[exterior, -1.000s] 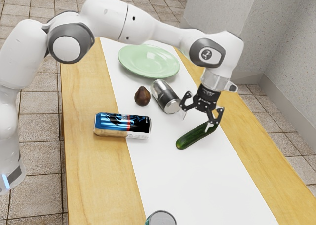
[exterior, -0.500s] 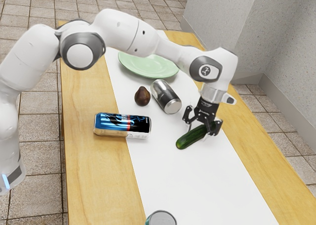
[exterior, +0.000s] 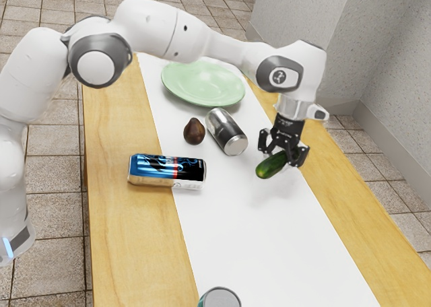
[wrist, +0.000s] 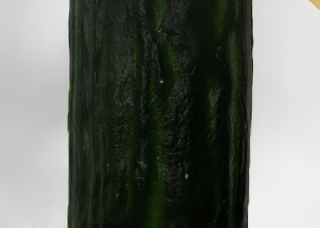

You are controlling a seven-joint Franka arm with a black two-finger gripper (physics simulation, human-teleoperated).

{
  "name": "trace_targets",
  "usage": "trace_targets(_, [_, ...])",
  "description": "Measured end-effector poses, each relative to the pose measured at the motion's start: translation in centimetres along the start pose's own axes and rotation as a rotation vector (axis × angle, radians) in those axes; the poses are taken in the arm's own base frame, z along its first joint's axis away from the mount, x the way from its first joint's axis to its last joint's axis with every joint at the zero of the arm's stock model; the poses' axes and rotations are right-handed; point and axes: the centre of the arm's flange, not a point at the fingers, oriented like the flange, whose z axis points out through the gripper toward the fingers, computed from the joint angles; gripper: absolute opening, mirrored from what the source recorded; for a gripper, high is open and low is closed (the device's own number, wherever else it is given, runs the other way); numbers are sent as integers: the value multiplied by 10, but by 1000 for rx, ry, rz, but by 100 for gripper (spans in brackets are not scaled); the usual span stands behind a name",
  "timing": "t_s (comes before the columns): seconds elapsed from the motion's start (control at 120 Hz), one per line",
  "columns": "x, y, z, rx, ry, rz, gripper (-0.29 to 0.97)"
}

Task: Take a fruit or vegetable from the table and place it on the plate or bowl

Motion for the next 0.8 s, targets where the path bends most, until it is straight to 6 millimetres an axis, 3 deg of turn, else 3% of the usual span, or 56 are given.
trace_targets(0.075, [-30,-19,-91,-25,153,-17,19])
trace_targets(0.117, [-47,-43,-132,-31,220,-45,19])
trace_targets(0.158, [-61,-77,-161,-31,264,-96,19])
trace_targets(0.208, [-70,-123,-177,-24,287,-175,18])
trace_targets(0.258, [-65,-166,-182,-18,293,-265,18])
trace_targets(0.358, [-35,-262,-177,-21,263,-478,17])
trace_targets(0.425, [-20,-303,-173,-27,247,-571,18])
trace_targets(0.483, [-5,-320,-167,-29,232,-611,18])
trace_targets(0.675, [40,-345,-148,-42,207,-672,17])
trace_targets(0.8, [70,-385,-146,-58,212,-737,17])
